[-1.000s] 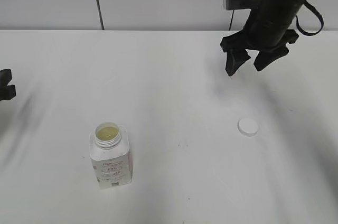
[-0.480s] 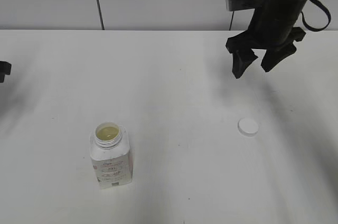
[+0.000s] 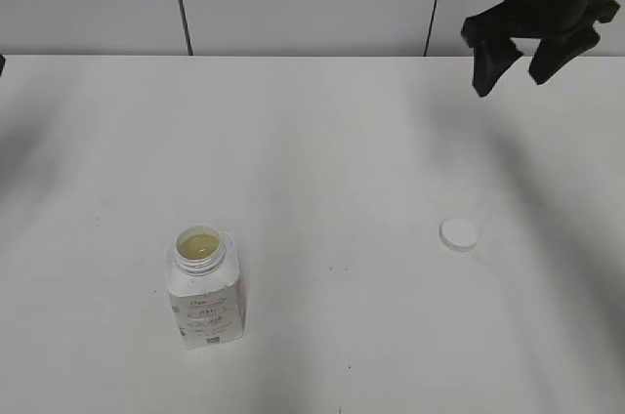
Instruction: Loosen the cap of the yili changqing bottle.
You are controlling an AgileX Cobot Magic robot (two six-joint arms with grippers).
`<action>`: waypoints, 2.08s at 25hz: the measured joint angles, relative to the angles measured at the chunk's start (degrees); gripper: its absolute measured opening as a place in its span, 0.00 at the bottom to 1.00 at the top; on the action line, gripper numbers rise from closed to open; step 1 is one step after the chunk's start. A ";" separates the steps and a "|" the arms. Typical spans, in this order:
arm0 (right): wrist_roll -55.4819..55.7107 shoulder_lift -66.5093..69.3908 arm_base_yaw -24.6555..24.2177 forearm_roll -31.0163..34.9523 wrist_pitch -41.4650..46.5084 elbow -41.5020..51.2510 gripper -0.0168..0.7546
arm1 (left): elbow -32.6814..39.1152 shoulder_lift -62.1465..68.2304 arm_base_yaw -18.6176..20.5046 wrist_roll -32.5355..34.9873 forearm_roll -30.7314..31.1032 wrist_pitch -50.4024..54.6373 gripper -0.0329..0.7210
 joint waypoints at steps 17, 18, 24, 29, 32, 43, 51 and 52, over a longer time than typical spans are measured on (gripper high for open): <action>-1.25 -2.11 -13.15 -0.68 0.16 -0.70 0.78 | -0.43 0.00 0.00 2.51 -1.17 13.13 0.61; -1.30 -3.26 -13.47 -0.80 0.16 -0.06 0.78 | -0.43 0.00 0.00 2.51 -1.24 14.15 0.61; -1.31 -11.65 -13.79 -0.66 0.16 7.12 0.78 | -0.43 -0.99 0.00 2.51 -2.27 18.89 0.60; -1.37 -18.65 -13.79 -0.49 0.29 16.39 0.78 | 3.98 -7.74 0.00 2.57 -2.55 15.90 0.60; -1.37 -23.29 -13.79 -0.36 0.29 22.35 0.78 | 8.68 -12.99 0.00 2.57 -4.30 13.20 0.60; -1.43 -37.57 -13.79 0.87 -3.81 39.76 0.78 | 22.81 -30.44 0.00 2.63 -7.35 12.88 0.60; -1.43 -46.33 -13.79 0.87 -4.80 45.71 0.78 | 31.97 -41.36 0.00 2.63 -11.09 13.26 0.60; -1.43 -47.50 -13.79 0.87 -5.03 46.30 0.78 | 33.01 -42.69 0.00 2.63 -11.21 13.60 0.60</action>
